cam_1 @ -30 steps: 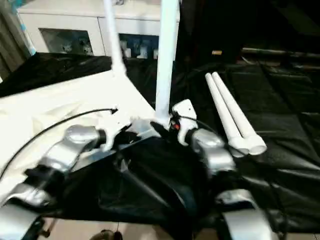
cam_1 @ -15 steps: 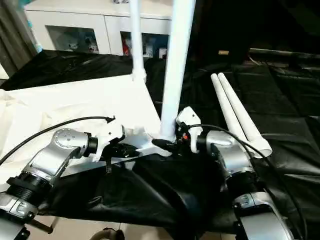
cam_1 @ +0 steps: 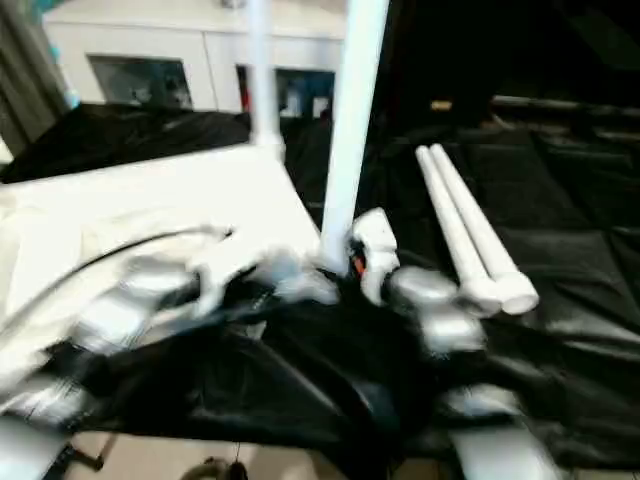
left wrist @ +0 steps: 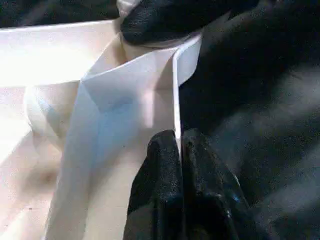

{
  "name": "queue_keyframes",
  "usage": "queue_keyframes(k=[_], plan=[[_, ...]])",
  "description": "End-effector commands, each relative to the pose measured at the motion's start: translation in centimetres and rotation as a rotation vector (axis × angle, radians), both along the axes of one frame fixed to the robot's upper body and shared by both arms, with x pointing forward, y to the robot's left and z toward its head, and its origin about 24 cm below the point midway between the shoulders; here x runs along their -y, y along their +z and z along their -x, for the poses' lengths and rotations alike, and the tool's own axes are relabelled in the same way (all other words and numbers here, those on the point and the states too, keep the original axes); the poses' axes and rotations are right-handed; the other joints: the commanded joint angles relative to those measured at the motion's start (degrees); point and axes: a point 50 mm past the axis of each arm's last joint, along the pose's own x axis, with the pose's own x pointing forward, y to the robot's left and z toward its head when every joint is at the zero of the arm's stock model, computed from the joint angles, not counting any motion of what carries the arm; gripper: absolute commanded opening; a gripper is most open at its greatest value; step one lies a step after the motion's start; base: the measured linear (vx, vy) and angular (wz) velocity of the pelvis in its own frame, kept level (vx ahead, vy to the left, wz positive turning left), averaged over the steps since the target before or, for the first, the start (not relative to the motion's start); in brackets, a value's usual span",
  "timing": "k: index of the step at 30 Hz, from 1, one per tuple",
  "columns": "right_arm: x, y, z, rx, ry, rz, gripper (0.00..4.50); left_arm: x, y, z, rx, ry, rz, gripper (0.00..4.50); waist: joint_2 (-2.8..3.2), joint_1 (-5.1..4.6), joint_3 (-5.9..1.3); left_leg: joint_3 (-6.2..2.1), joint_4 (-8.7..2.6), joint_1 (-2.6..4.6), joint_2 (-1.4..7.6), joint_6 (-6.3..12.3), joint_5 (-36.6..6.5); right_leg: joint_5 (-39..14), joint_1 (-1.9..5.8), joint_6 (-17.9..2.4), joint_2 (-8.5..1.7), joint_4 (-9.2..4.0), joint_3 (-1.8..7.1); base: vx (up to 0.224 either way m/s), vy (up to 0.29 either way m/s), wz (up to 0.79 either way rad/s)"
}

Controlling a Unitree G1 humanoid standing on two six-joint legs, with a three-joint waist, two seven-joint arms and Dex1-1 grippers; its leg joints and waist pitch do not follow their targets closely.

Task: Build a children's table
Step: Rotate leg to tighten

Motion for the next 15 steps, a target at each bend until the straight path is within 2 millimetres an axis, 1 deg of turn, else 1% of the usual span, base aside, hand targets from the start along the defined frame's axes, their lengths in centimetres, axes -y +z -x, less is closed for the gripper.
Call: queue_keyframes(k=[1, 2, 3, 5, 6, 7, 8, 9, 11, 13, 14, 15], plan=[[0.4, -1.5, 0.0, -0.071, -0.175, 0.002, 2.74, -0.1, 0.7, -1.3, 0.065, 0.140, 0.021, 0.00, -0.34, -0.33, -4.36, -0.98, -4.43, 2.87, 1.11, -3.22, -21.1, -18.1, 0.77, -10.6, -2.22, -5.28, 0.76, 0.000, 0.000, 0.00], [-0.3, -1.8, 0.0, -0.085, -0.213, 0.007, 2.74, 0.4, 0.7, -1.6, 0.065, 0.178, 0.028, 0.00, -0.16, -0.34, -4.33, -1.01, -4.47, 2.85, 1.09, -3.38, -21.1, -18.1, 0.68, -10.4, -2.18, -5.24, 0.77, 0.000, 0.000, 0.00], [-1.3, -2.0, 0.0, -0.089, -0.219, 0.010, 2.74, 0.9, 0.7, -1.9, 0.068, 0.207, 0.038, 0.00, -0.11, -0.40, -4.40, -1.03, -4.50, 2.92, 0.98, -3.58, -21.6, -18.1, 0.65, -10.3, -2.13, -5.28, 0.73, 0.000, 0.000, 0.00], [-2.5, -2.0, 0.0, -0.084, -0.206, 0.016, 2.74, 1.5, 0.8, -2.2, 0.070, 0.233, 0.051, 0.00, -0.14, -0.31, -4.40, -1.06, -4.49, 3.01, 1.00, -3.39, -22.8, -18.3, 0.63, -10.0, -2.15, -5.49, 0.72, 0.000, 0.000, 0.00], [-3.1, -1.9, 0.0, -0.079, -0.192, 0.004, 2.74, 1.9, 0.8, -2.2, 0.071, 0.230, 0.056, 0.00, -0.17, -0.36, -4.39, -1.08, -4.52, 2.84, 0.96, -3.23, -22.6, -18.2, 0.73, -9.9, -2.17, -5.52, 0.71, 0.000, 0.000, 0.00], [-3.7, -1.8, 0.0, -0.073, -0.182, -0.009, 3.29, 2.2, 0.8, -2.2, 0.073, 0.227, 0.060, 0.00, -0.13, -0.25, -4.42, -1.08, -4.51, 2.79, 0.99, -3.01, -22.4, -17.9, 0.72, -9.7, -2.20, -5.58, 0.69, 0.000, 0.000, 0.00], [-4.4, -1.5, -0.1, -0.063, -0.162, -0.025, 3.43, 2.7, 0.7, -2.2, 0.077, 0.210, 0.064, 0.00, -0.19, -0.31, -4.43, -1.09, -4.54, 2.65, 0.97, -2.85, -22.3, -17.6, 0.83, -9.7, -2.24, -5.55, 0.69, 0.000, 0.000, 0.00], [-4.7, -1.4, -0.1, -0.058, -0.151, -0.032, 3.43, 2.8, 0.7, -2.2, 0.079, 0.199, 0.065, 0.00, -0.22, -0.29, -4.40, -1.10, -4.54, 2.76, 0.94, -2.72, -22.8, -18.1, 0.74, -9.6, -2.18, -5.69, 0.64, 0.000, 0.000, 0.00], [-4.9, -1.1, -0.2, -0.042, -0.123, -0.031, 3.45, 3.1, 0.7, -1.9, 0.078, 0.166, 0.068, 0.00, -0.14, -0.45, -4.27, -1.28, -4.81, 2.59, 1.00, -2.71, -23.9, -19.6, 0.87, -9.2, -2.18, -5.71, 0.53, 0.000, 0.000, 0.00], [-4.8, -0.8, -0.3, -0.022, -0.089, -0.025, 3.76, 3.1, 0.6, -1.6, 0.081, 0.111, 0.063, 0.00, -0.19, -0.70, -4.20, -1.33, -4.88, 2.64, 1.00, -2.76, -24.8, -20.7, 0.75, -8.9, -2.17, -5.87, 0.52, 0.000, 0.000, 0.00], [-4.6, -0.6, -0.2, -0.017, -0.063, -0.024, 3.76, 3.0, 0.5, -1.3, 0.073, 0.077, 0.063, 0.00, -0.16, -0.74, -4.18, -1.38, -4.91, 2.65, 1.00, -2.78, -25.2, -21.3, 0.72, -8.8, -2.21, -5.93, 0.49, 0.000, 0.000, 0.00], [-4.6, -0.6, -0.2, -0.017, -0.063, -0.024, 3.76, 3.0, 0.5, -1.3, 0.073, 0.077, 0.063, 0.00, -0.24, -0.79, -4.25, -1.42, -4.89, 2.48, 1.01, -2.69, -25.0, -21.3, 0.91, -8.7, -2.31, -5.93, 0.50, 0.000, 0.000, 0.00]])
